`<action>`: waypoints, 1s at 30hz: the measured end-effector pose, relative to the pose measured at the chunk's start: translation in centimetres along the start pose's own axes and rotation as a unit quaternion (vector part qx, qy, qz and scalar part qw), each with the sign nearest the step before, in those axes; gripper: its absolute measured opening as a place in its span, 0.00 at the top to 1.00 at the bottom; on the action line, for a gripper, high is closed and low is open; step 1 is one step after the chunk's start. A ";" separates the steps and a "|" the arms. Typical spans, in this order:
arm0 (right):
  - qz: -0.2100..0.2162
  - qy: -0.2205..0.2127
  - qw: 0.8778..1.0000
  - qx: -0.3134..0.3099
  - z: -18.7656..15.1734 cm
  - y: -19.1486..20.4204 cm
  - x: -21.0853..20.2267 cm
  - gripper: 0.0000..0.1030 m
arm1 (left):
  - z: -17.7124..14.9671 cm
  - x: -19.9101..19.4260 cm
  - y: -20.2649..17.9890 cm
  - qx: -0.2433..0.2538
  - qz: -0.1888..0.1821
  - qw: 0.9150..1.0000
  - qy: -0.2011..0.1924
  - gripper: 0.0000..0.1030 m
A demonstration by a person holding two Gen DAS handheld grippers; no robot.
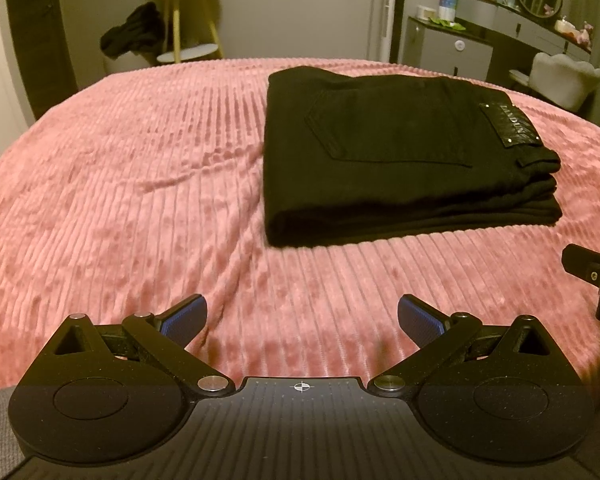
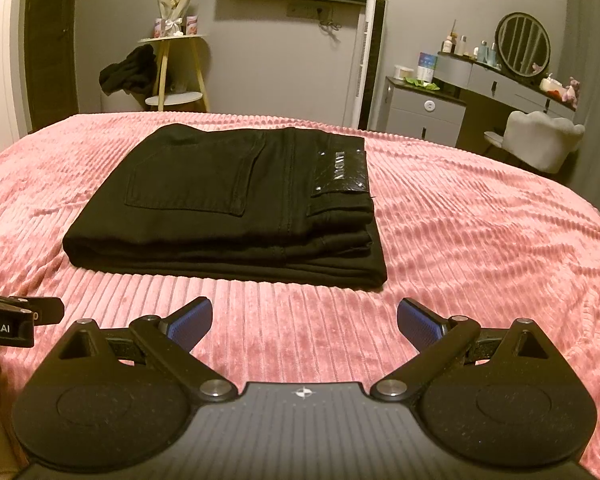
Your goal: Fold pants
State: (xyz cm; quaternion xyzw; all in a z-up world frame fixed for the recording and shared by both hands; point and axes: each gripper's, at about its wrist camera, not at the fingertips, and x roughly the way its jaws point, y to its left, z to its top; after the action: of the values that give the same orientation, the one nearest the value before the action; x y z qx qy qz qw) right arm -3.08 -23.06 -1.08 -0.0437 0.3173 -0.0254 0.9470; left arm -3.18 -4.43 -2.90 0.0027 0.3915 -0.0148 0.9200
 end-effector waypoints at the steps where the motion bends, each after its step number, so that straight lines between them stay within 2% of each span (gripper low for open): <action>1: 0.000 0.000 1.000 0.000 0.0 0.0 0.0 0.04 | 0.0 0.0 0.0 0.000 0.000 1.000 0.000 0.00; 30: 0.001 -0.001 1.000 0.004 0.0 0.1 -0.2 0.04 | 0.0 0.1 -0.1 0.000 -0.005 1.000 0.006 0.00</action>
State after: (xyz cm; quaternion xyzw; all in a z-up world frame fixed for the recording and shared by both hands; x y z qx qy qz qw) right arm -3.24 -22.99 -0.99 -0.0399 0.3160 -0.0261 0.9476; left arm -3.11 -4.49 -3.01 0.0005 0.3968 -0.0196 0.9177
